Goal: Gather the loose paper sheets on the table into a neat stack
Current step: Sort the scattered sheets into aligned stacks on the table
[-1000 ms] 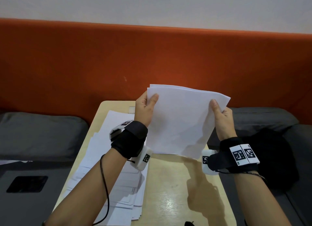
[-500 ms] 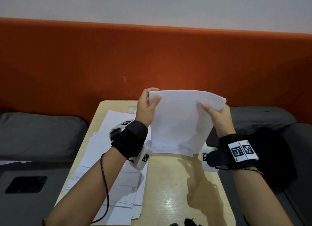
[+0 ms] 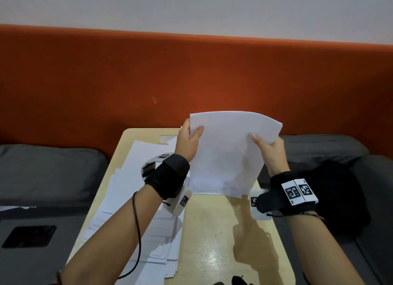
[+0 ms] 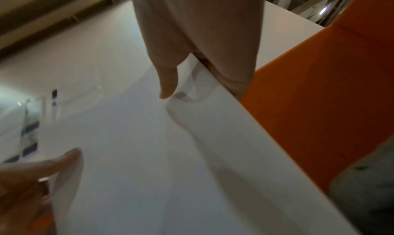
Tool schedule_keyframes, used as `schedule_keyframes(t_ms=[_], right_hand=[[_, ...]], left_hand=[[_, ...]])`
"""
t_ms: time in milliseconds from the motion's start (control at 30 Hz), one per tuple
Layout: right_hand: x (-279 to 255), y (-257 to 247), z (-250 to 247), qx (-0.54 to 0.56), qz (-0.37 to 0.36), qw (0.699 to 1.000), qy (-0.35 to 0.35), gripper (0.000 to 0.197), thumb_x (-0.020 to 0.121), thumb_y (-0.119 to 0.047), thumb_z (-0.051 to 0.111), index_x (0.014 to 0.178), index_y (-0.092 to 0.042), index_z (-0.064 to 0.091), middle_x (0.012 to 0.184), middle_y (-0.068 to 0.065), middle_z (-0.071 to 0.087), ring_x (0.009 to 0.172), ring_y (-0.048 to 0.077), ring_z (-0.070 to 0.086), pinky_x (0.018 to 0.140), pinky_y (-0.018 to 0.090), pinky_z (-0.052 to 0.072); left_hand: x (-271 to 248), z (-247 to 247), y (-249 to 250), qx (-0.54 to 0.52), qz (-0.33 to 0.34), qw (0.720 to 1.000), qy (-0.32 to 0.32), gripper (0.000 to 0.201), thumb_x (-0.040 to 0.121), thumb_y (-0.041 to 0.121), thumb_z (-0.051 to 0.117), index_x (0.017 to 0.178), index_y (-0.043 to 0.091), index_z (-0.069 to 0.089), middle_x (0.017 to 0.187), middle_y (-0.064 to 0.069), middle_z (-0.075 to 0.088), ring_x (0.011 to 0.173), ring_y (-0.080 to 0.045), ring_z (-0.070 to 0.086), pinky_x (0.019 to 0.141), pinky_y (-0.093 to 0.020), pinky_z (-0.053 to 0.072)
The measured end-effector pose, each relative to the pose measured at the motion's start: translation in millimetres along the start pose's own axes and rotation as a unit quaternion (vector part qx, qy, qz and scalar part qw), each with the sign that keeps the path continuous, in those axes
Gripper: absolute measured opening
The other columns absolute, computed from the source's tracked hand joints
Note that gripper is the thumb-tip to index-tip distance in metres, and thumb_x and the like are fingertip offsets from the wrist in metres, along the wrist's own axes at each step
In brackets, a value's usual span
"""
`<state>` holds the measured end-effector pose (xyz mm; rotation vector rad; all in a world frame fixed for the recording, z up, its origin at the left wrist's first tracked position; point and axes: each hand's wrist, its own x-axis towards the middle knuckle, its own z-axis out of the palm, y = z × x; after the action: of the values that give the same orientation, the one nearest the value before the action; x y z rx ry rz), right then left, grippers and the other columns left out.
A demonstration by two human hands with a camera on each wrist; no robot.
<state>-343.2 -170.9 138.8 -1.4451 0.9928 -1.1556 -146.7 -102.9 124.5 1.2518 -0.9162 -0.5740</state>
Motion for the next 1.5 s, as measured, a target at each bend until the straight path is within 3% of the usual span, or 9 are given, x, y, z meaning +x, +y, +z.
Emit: schedule_keyframes(t_ms=[167,433,667,733,1067,1233,1300,1433,1500], right_hand=[[-9,36,-2,-0.042,0.084,0.996,0.0,0.019,0.088,-0.006,0.061,0.107,-0.003,0.062,0.105,0.012,0.064,0.105,0.031,0.061,0.084,0.033,0.045],[7,-22,-13,0.056,-0.039,0.996,0.055,0.026,0.09,-0.009,0.059,0.117,-0.009,0.057,0.105,-0.006,0.062,0.091,-0.002,0.059,0.075,0.005,0.047],[-7,19,5,-0.039,0.053,0.993,-0.096,0.032,0.09,-0.003,0.057,0.122,-0.004,0.056,0.119,0.01,0.063,0.097,0.017,0.064,0.082,0.025,0.053],[-15,30,16,-0.041,0.057,0.992,-0.104,0.033,0.092,-0.001,0.054,0.124,-0.002,0.055,0.119,0.008,0.062,0.105,0.022,0.061,0.089,0.032,0.051],[-21,71,68,-0.073,0.111,0.984,-0.122,0.038,0.09,-0.004,0.057,0.127,-0.004,0.047,0.126,0.009,0.059,0.11,0.025,0.058,0.087,0.031,0.049],[-38,92,115,-0.096,0.184,0.966,-0.155,0.06,0.091,-0.01,0.059,0.143,-0.001,0.029,0.143,0.003,0.038,0.133,0.021,0.036,0.109,0.034,0.029],[-47,103,135,-0.163,0.223,0.948,-0.161,0.064,0.091,-0.012,0.06,0.144,0.0,0.027,0.148,0.011,0.035,0.136,0.026,0.034,0.109,0.035,0.03],[-64,130,163,-0.348,0.266,0.87,-0.226,0.02,0.086,-0.012,0.061,0.101,-0.001,0.054,0.104,0.012,0.058,0.108,0.026,0.053,0.084,0.029,0.041],[-69,138,171,-0.384,0.27,0.852,-0.233,0.012,0.086,-0.012,0.06,0.088,-0.006,0.05,0.092,0.007,0.054,0.103,0.024,0.051,0.079,0.027,0.039]], left_hand=[[-13,-4,-35,0.078,-0.108,0.99,-0.052,0.025,0.094,0.011,0.051,0.116,0.001,0.06,0.117,-0.017,0.063,0.108,-0.029,0.06,0.097,-0.043,0.047],[-24,-20,-36,0.07,-0.109,0.986,-0.105,0.022,0.094,0.007,0.049,0.113,0.001,0.058,0.111,-0.008,0.061,0.096,-0.017,0.058,0.079,-0.018,0.051],[-19,-33,-30,0.051,-0.061,0.997,0.021,0.025,0.096,0.004,0.045,0.117,-0.005,0.056,0.111,-0.009,0.06,0.097,-0.015,0.056,0.076,-0.01,0.048],[-20,-40,-28,0.104,-0.053,0.992,0.041,0.026,0.097,0.009,0.044,0.116,-0.003,0.057,0.11,-0.01,0.061,0.098,-0.018,0.056,0.079,-0.021,0.047],[-53,-119,-62,0.346,-0.145,0.926,-0.038,0.037,0.1,0.027,0.039,0.119,-0.001,0.053,0.12,-0.02,0.06,0.112,-0.034,0.055,0.081,-0.031,0.04],[-64,-175,-80,0.366,-0.182,0.91,0.065,0.022,0.095,0.014,0.048,0.111,0.002,0.057,0.105,-0.02,0.061,0.091,-0.03,0.056,0.077,-0.03,0.039],[-66,-197,-89,0.376,-0.227,0.894,0.082,0.026,0.092,0.009,0.051,0.118,0.004,0.054,0.115,-0.02,0.054,0.104,-0.032,0.053,0.089,-0.034,0.043],[-71,-220,-99,0.488,-0.361,0.794,0.015,0.053,0.092,0.024,0.054,0.137,0.004,0.035,0.136,-0.023,0.038,0.126,-0.039,0.04,0.104,-0.039,0.036],[-73,-223,-100,0.492,-0.381,0.783,-0.019,0.057,0.093,0.027,0.053,0.138,0.001,0.029,0.14,-0.022,0.035,0.129,-0.039,0.036,0.105,-0.038,0.033]])
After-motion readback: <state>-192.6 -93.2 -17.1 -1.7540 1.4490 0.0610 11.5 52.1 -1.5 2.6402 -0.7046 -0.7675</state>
